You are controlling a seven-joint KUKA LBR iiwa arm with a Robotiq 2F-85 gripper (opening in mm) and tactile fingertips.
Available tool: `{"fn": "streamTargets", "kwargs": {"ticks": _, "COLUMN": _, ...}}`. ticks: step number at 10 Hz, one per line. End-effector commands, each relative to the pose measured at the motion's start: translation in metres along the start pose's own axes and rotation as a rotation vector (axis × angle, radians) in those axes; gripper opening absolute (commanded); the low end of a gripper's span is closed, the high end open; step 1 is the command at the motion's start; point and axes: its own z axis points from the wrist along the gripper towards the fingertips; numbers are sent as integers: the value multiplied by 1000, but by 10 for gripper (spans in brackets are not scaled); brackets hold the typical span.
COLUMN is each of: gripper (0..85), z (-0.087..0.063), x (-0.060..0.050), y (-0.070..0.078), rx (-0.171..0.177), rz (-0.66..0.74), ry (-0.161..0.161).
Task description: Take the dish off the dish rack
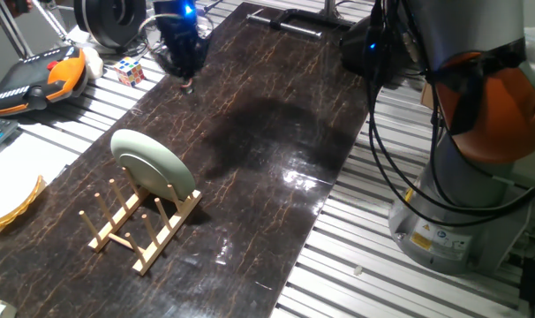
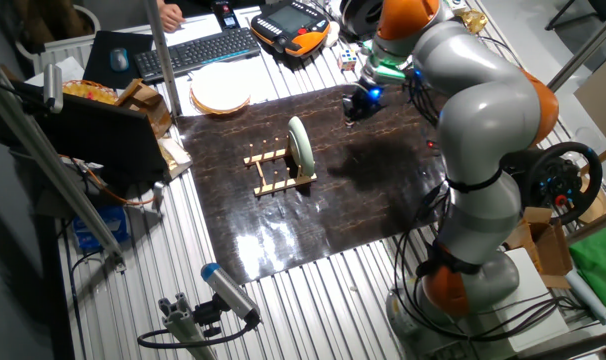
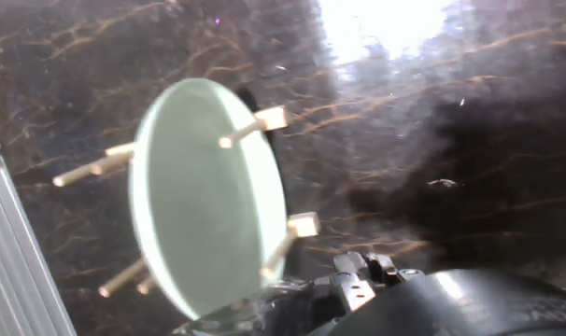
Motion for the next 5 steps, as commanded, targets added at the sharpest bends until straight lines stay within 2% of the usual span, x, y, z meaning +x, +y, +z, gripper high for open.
{"fn": "streamTargets", "kwargs": {"ticks": 1, "gripper": 7, "z": 8, "x": 3, "y": 29, "rx": 0, "rz": 4, "ry": 2}}
{"fn": "streamTargets", "kwargs": {"ticks": 3, "gripper": 7, "z": 15, "x": -1, "y": 45, "rx": 25, "rz": 5, "ry": -4}}
{"fn": "streamTargets", "kwargs": {"ticks": 5, "gripper": 7, "z": 16, "x": -2, "y": 47, "rx": 12, "rz": -3, "ry": -1}}
